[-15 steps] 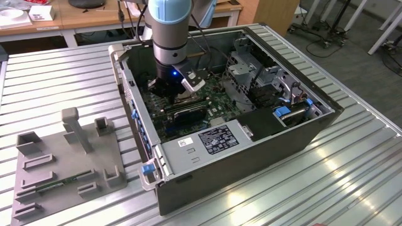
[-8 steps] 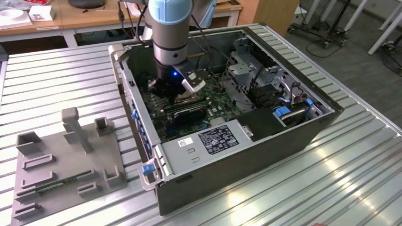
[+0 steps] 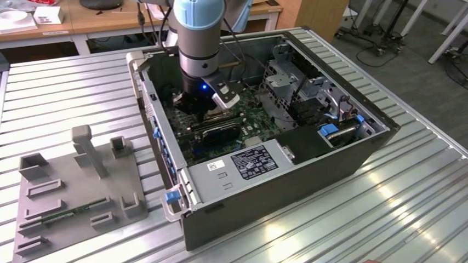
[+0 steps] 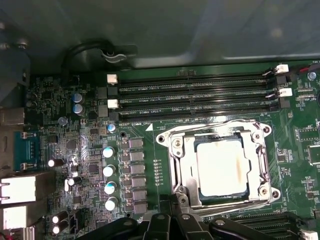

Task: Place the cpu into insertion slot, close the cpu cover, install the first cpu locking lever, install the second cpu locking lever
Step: 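Install the second cpu locking lever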

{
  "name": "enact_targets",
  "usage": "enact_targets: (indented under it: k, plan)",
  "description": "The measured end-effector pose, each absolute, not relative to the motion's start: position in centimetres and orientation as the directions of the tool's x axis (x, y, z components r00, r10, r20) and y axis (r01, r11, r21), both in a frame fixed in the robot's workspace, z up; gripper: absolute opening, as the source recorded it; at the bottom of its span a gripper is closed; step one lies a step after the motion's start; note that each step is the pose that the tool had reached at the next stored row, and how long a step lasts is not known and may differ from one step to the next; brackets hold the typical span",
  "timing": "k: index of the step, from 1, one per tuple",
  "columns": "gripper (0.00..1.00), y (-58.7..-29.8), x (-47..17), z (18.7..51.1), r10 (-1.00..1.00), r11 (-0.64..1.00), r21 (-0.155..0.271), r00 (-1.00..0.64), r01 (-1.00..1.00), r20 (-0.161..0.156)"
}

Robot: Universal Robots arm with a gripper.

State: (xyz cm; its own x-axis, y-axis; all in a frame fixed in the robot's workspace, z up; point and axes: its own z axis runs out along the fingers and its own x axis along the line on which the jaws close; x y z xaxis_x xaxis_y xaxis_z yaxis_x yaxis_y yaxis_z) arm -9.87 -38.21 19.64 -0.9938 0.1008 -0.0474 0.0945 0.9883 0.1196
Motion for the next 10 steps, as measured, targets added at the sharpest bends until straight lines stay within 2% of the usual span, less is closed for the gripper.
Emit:
enact_targets:
  k: [10]
  plan:
    - [0.10,-38.65,-9.88,19.60,0.101,0.988,0.120,-0.994,0.095,-0.047]
